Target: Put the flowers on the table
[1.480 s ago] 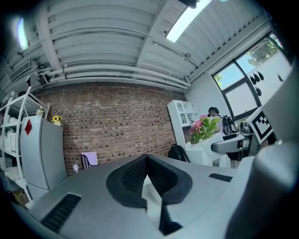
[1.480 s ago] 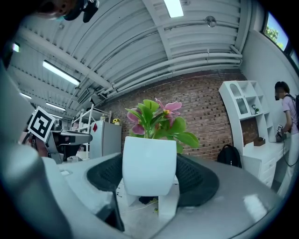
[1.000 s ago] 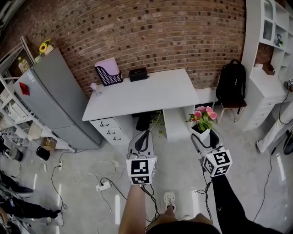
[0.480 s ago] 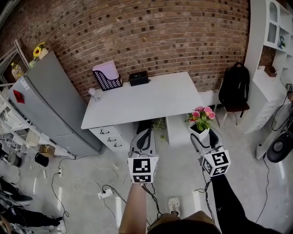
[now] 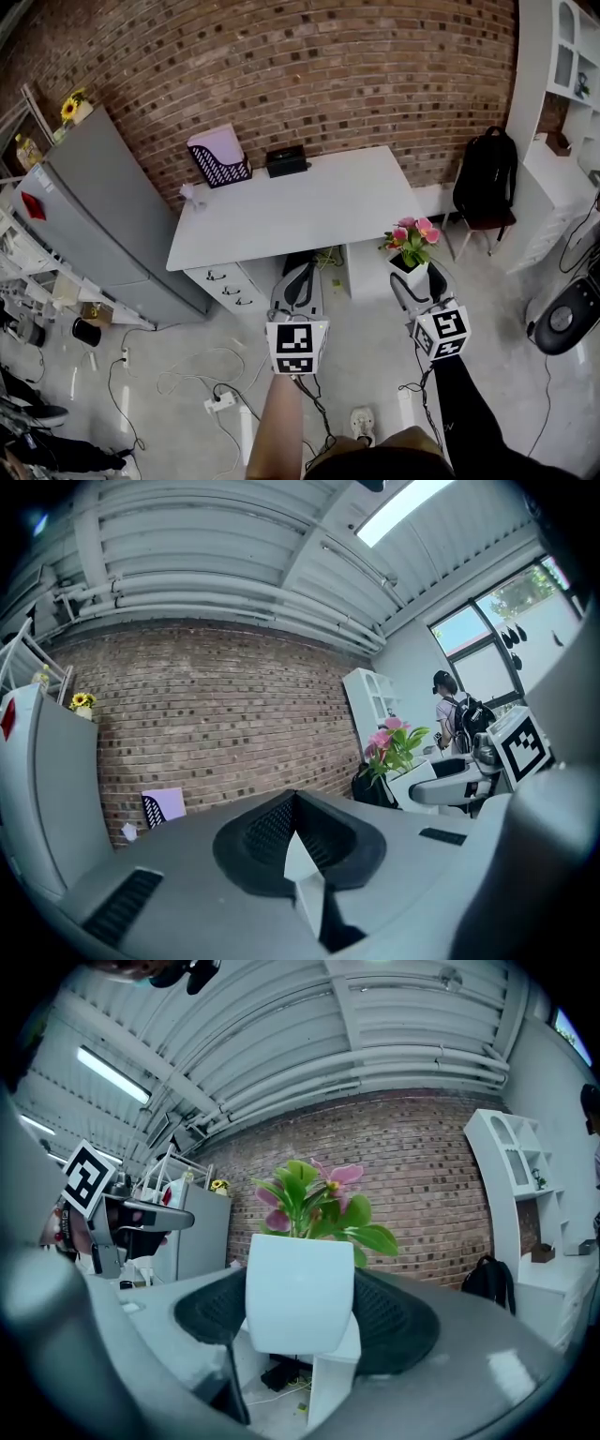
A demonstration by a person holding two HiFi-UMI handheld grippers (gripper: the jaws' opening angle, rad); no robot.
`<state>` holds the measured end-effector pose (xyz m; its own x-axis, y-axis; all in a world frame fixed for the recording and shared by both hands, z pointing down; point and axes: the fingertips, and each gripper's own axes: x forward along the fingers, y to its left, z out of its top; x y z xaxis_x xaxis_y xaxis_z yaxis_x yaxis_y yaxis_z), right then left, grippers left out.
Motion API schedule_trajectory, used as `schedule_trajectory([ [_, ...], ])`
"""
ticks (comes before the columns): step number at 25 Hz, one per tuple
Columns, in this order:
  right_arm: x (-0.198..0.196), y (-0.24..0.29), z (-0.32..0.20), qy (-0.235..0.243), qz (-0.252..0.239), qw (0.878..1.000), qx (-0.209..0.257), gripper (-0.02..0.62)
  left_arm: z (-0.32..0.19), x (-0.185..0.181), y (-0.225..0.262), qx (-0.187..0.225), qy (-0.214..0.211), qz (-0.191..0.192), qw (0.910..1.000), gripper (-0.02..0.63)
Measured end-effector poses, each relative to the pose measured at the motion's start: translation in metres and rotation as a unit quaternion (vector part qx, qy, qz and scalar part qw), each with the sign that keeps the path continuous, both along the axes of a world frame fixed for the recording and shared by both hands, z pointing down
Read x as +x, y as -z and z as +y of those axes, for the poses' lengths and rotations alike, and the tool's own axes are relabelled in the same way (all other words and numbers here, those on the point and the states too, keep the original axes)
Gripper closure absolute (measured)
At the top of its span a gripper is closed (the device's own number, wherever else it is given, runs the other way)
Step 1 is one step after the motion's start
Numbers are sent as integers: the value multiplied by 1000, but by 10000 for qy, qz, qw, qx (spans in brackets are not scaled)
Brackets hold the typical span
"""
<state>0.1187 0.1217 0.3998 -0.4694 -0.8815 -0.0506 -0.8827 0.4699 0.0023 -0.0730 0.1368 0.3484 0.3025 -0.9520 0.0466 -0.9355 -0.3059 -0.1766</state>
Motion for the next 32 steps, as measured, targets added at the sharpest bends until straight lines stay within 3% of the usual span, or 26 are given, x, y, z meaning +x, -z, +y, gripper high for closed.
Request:
schedule_trajectory([
  [19,-1,8,-94,-18,-173,9998,138,258,-90,-6,-10,-112,14,173,9998,598],
  [32,-3,3,-243,332,-333,9988,135,258,-221,-3,-19,-126,278,258,9992,598],
])
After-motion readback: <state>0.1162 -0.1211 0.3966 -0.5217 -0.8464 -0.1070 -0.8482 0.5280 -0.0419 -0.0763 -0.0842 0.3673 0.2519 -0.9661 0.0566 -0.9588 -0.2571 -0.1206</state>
